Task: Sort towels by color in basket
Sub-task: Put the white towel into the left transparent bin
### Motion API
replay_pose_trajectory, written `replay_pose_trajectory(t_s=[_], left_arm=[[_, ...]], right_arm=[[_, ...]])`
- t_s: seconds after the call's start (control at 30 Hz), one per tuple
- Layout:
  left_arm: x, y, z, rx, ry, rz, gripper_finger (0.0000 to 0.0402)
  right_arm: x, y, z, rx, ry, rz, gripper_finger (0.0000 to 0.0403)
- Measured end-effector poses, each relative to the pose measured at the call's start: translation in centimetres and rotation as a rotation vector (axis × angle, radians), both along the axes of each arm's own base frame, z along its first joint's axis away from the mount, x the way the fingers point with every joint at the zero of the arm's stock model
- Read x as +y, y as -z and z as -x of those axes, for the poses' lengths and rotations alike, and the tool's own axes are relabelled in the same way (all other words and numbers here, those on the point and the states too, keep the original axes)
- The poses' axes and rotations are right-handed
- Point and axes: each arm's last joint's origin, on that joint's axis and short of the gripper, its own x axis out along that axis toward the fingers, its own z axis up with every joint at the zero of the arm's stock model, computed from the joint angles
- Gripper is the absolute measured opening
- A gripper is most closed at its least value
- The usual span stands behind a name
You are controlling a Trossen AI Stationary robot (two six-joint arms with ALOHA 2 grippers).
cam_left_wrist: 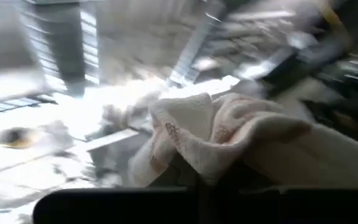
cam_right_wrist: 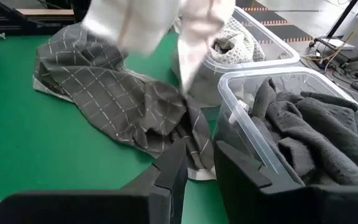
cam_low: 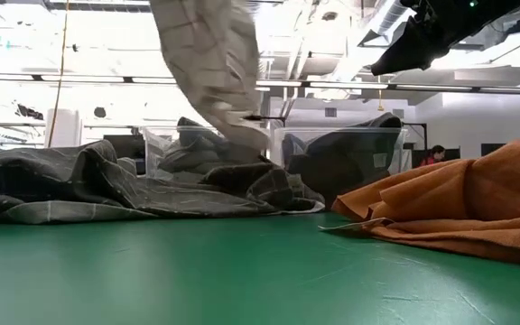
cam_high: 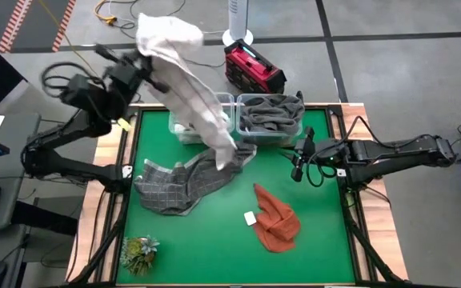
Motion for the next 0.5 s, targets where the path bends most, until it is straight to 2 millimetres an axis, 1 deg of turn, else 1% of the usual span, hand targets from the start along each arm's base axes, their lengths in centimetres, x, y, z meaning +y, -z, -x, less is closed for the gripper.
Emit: replay_pose_trajectory(t_s=[0.1,0.17,0.27,0.4,0.5], left_arm=[[1.4,-0.7,0.6,-0.108,-0.089,-0.099,0.0009],[2.5,-0.9,0.8,-0.184,-0.101,-0.152,0.001],[4.0,-1.1,0.6,-0.259,-0.064,-0.179,0.001],[6.2,-1.4,-0.4,-0.307,0.005,-0.208,0.001],[7.2,-2.4,-1.1,-0.376,0.043,-0.244,0.001]], right_arm=[[0.0,0.1,-0.2,0.005,-0.001,0.002,0.0113],[0.0,0.3,-0.5,0.014,-0.001,0.006,0.0113],[0.0,0.4,-1.0,0.018,-0.009,0.024,0.0113],[0.0,0.7,-1.6,0.03,-0.019,0.047,0.0113],[0.0,0.8,-1.7,0.037,-0.025,0.059,0.0113]])
